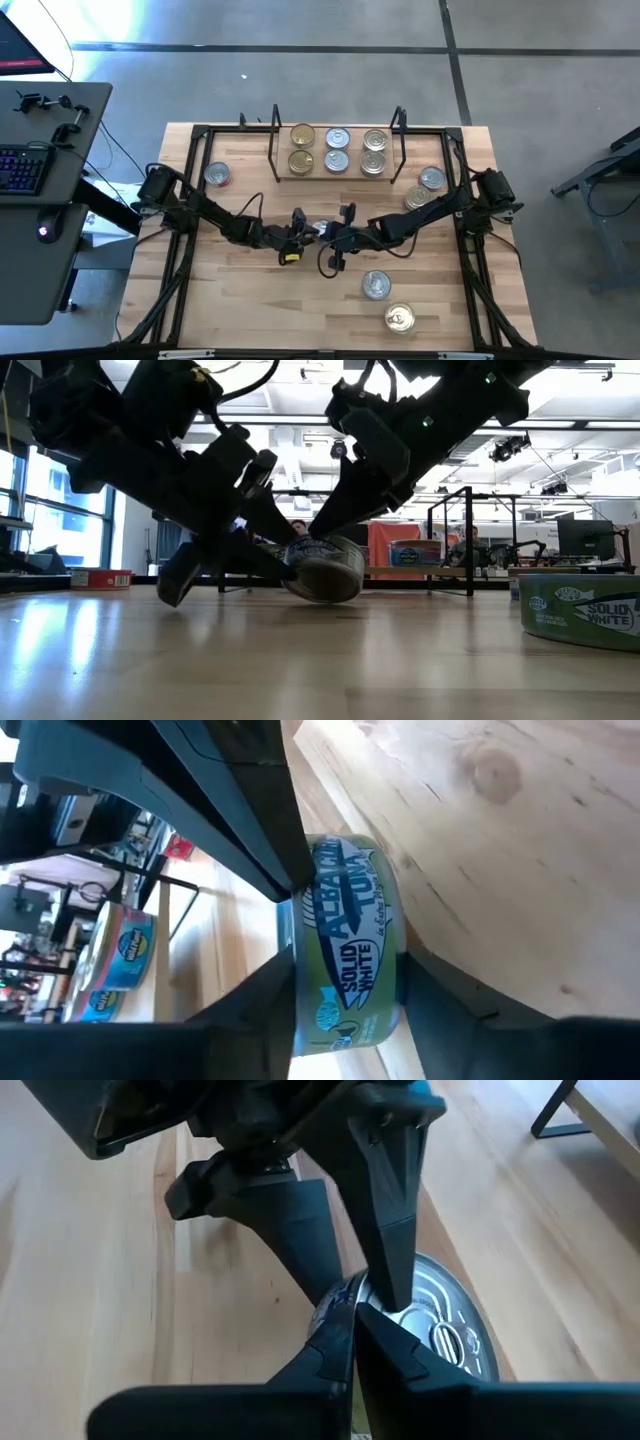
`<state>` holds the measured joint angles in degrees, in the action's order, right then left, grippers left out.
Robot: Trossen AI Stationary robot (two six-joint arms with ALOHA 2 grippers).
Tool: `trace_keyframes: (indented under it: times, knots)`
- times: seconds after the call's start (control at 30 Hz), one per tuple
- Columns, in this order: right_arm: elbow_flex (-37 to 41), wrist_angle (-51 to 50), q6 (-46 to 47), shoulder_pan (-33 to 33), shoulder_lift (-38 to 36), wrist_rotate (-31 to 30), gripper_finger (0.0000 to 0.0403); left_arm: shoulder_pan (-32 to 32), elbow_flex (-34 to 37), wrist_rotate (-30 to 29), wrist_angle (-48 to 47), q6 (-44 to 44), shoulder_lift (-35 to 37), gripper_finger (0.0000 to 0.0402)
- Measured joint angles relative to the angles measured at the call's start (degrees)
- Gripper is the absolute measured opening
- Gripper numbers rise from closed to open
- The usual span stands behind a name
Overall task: Stack canned seafood by type on shelf
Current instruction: Stack the green tuna can on top of the green tuna can on the shelf
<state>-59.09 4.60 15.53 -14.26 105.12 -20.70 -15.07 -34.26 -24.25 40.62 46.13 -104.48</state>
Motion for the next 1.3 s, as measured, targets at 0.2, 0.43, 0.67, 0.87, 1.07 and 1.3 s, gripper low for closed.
trace_keyframes:
  times: [0.2,0.43,0.67,0.87,1.07,1.3]
  knots:
    - [-0.07,-1.31,2.18,0.01,-1.36,2.50,0.0022,-0.81,0.04,-1.48,-0.55,-3.23,0.53,0.0113]
    - [-0.09,-9.34,3.92,-2.28,-9.55,0.78,0.0087,-5.61,-1.47,-13.13,-10.43,-3.55,7.86,0.0113]
    - [-0.13,-14.55,4.79,-9.61,-13.74,-13.82,0.0086,-3.61,-10.06,-30.72,-29.18,-4.72,17.51,0.0113]
    - [-0.13,-17.82,7.08,-13.56,-13.27,-18.80,0.0084,6.26,-22.29,-26.08,-42.37,2.27,21.18,0.0113]
    - [-0.13,-18.89,8.02,-14.40,-13.27,-22.66,0.0084,21.65,-30.45,-12.77,-51.10,9.40,18.55,0.0113]
    - [-0.11,-19.79,8.66,-14.67,-13.25,-22.74,0.0084,34.67,-30.66,-7.91,-51.51,20.74,12.63,0.0113]
